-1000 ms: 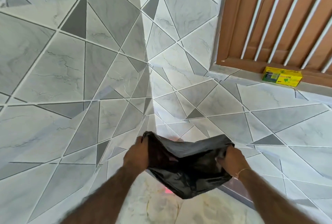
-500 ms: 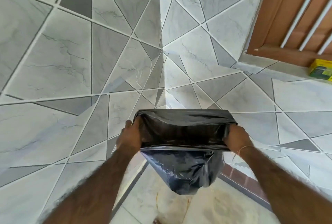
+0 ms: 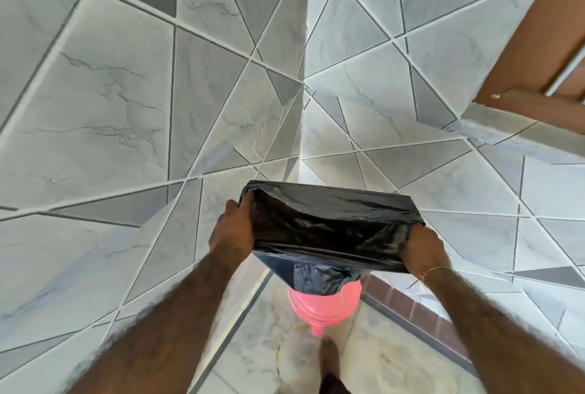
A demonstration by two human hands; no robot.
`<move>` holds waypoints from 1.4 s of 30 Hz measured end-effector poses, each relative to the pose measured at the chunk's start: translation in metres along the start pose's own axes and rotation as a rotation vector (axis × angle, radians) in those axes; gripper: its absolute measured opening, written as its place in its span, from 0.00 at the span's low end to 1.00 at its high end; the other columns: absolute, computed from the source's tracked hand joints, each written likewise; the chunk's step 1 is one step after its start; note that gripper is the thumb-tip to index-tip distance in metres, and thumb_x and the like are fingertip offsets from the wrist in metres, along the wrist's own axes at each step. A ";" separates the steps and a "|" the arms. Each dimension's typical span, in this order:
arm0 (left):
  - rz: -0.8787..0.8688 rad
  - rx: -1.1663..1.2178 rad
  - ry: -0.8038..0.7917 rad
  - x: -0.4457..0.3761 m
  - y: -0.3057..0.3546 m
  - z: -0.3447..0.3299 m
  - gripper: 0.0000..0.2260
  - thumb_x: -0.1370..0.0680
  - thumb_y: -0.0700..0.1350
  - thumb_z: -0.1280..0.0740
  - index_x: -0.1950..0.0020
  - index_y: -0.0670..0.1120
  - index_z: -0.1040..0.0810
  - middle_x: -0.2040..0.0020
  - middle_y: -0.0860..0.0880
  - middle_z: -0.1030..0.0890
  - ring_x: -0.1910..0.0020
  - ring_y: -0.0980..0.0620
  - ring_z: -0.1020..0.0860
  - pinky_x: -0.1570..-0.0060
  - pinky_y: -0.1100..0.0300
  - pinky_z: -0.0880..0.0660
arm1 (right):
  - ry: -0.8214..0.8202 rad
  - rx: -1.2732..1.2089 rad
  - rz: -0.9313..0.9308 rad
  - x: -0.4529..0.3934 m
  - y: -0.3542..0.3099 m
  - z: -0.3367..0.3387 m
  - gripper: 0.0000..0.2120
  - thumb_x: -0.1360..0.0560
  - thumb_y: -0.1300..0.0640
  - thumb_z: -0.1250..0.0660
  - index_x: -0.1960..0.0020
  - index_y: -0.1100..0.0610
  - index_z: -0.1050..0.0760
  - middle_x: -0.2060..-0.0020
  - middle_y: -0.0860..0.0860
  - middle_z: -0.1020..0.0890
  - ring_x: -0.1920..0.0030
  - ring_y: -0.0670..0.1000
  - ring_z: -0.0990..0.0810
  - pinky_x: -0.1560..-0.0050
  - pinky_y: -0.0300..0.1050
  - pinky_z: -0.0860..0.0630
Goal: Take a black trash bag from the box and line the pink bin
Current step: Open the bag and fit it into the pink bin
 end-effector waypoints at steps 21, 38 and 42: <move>-0.026 0.147 -0.443 -0.025 -0.003 -0.033 0.17 0.20 0.41 0.39 0.30 0.46 0.31 0.32 0.41 0.27 0.34 0.41 0.27 0.36 0.55 0.29 | -0.611 -0.115 0.335 -0.017 -0.073 -0.039 0.32 0.28 0.59 0.30 0.27 0.56 0.38 0.37 0.57 0.22 0.41 0.56 0.23 0.45 0.44 0.25; -0.007 0.383 -0.414 -0.043 0.067 -0.170 0.20 0.18 0.48 0.44 0.25 0.54 0.40 0.28 0.54 0.32 0.30 0.48 0.29 0.34 0.66 0.33 | -0.275 -0.224 -0.004 -0.070 -0.006 -0.143 0.40 0.28 0.64 0.37 0.21 0.51 0.51 0.47 0.62 0.19 0.50 0.64 0.19 0.50 0.53 0.21; -0.061 0.173 -0.489 -0.062 0.073 -0.219 0.29 0.21 0.40 0.42 0.22 0.53 0.45 0.27 0.45 0.32 0.31 0.44 0.29 0.32 0.55 0.33 | -0.268 -0.213 -0.040 -0.093 0.013 -0.179 0.40 0.28 0.68 0.38 0.22 0.51 0.50 0.45 0.63 0.22 0.52 0.64 0.20 0.56 0.53 0.24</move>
Point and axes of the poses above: each hand's wrist, its own x-axis away from the middle knuckle, its own z-axis out of the back of the hand, y = z × x, the point moved 4 cm from there along -x, towards the middle knuckle
